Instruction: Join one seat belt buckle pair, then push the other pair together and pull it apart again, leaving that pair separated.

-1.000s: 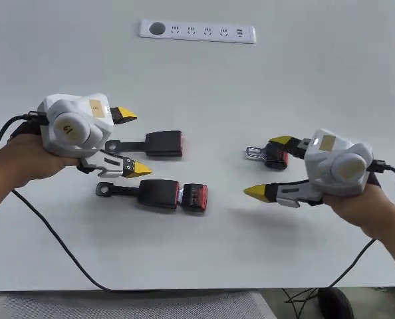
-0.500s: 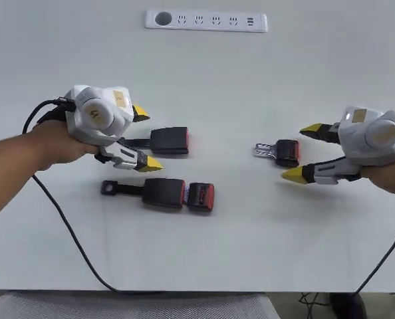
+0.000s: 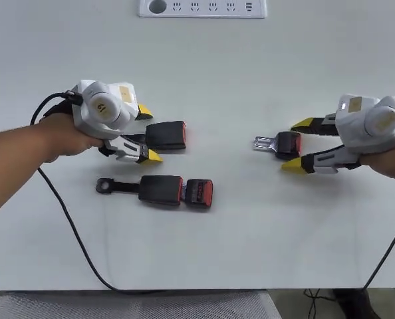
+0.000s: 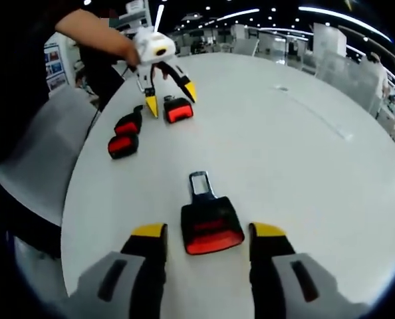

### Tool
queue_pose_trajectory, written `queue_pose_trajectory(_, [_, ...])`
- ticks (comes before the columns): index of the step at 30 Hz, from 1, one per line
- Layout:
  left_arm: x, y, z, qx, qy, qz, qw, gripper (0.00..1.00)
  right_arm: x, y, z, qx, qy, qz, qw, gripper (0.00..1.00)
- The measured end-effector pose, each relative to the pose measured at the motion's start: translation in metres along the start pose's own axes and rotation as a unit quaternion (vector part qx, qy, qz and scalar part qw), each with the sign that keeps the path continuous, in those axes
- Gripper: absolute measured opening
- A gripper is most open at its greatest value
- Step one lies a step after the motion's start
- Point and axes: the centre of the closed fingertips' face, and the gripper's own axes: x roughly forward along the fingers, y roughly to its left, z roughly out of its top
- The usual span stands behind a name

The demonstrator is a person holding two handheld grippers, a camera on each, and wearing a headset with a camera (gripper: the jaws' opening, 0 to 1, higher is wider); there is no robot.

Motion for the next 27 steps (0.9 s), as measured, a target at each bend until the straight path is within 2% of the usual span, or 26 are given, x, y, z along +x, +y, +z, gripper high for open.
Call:
queue_pose_trajectory(1, [0.0, 0.0, 0.001, 0.001, -0.001, -0.002, 1.0, 0.54, 0.0, 0.001, -0.002, -0.009, 0.003, -0.001, 1.0, 0.49])
queue_pose_trajectory(4, [0.0, -0.001, 0.003, 0.014, -0.003, -0.009, 0.9999, 0.46, -0.001, -0.002, -0.003, -0.006, 0.001, -0.004, 1.0, 0.43])
queue_pose_trajectory(6, [0.0, -0.006, 0.004, 0.036, -0.004, -0.026, 0.999, 0.39, -0.001, -0.005, -0.003, -0.009, -0.003, -0.008, 0.9999, 0.38])
queue_pose_trajectory(7, [0.0, -0.008, 0.003, 0.044, -0.002, -0.033, 0.9985, 0.35, -0.001, -0.005, -0.003, -0.017, -0.006, -0.002, 0.9998, 0.37])
queue_pose_trajectory(8, [0.0, -0.005, 0.005, 0.049, -0.004, -0.027, 0.9984, 0.35, 0.0, -0.006, -0.003, -0.018, -0.006, -0.002, 0.9998, 0.37])
queue_pose_trajectory(13, [-0.001, -0.006, 0.003, 0.064, 0.001, -0.04, 0.9971, 0.34, -0.002, -0.005, -0.004, -0.02, -0.025, 0.003, 0.9995, 0.37])
queue_pose_trajectory(16, [-0.002, -0.007, 0.002, 0.083, 0.001, -0.054, 0.9951, 0.34, -0.002, -0.006, -0.005, -0.009, -0.041, 0.001, 0.9991, 0.36])
queue_pose_trajectory(19, [-0.003, -0.007, 0.001, 0.088, -0.001, -0.063, 0.9941, 0.34, -0.002, -0.007, -0.005, -0.005, -0.047, 0.0, 0.9989, 0.36])
queue_pose_trajectory(22, [-0.003, -0.007, 0.0, 0.102, 0.006, -0.074, 0.992, 0.34, -0.001, -0.007, -0.003, 0.0, -0.056, 0.001, 0.9984, 0.36])
queue_pose_trajectory(27, [-0.003, -0.008, 0.0, 0.098, 0.005, -0.075, 0.9923, 0.34, 0.007, -0.002, 0.006, 0.005, -0.072, 0.004, 0.9974, 0.36])
